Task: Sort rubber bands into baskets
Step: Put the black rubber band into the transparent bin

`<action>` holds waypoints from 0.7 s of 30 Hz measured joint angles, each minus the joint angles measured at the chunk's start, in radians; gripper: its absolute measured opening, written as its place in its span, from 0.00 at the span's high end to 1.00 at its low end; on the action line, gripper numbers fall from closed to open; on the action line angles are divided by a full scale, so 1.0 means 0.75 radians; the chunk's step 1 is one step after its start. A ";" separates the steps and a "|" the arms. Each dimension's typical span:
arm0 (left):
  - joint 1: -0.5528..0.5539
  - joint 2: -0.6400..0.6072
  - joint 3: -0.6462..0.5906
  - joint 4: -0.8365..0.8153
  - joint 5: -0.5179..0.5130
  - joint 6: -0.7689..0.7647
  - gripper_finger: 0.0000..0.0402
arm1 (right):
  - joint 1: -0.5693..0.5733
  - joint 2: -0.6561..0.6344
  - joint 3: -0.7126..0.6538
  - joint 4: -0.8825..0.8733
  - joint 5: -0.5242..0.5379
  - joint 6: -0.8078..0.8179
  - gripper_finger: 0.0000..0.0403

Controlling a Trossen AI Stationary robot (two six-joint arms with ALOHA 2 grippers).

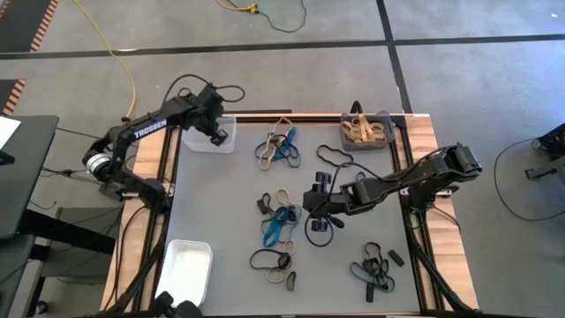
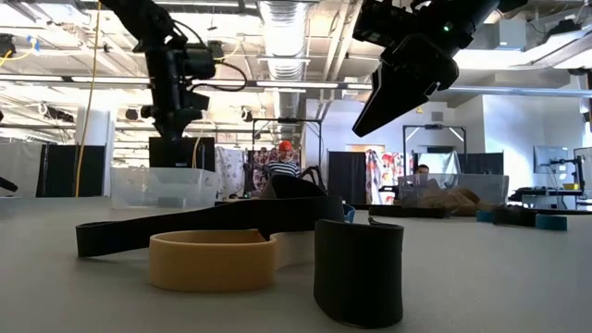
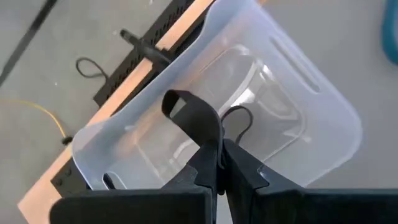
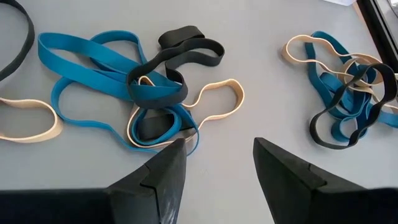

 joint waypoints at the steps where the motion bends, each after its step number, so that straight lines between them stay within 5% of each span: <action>1: 0.016 0.009 0.000 -0.002 0.012 0.002 0.98 | 0.000 0.000 0.000 0.000 0.000 0.000 0.46; 9: 0.054 0.037 0.000 -0.032 0.045 0.014 0.91 | 0.000 0.000 0.000 -0.001 0.000 -0.003 0.46; 21: 0.054 0.036 0.000 -0.034 -0.026 -0.010 0.68 | 0.000 0.000 0.000 -0.002 0.000 0.001 0.46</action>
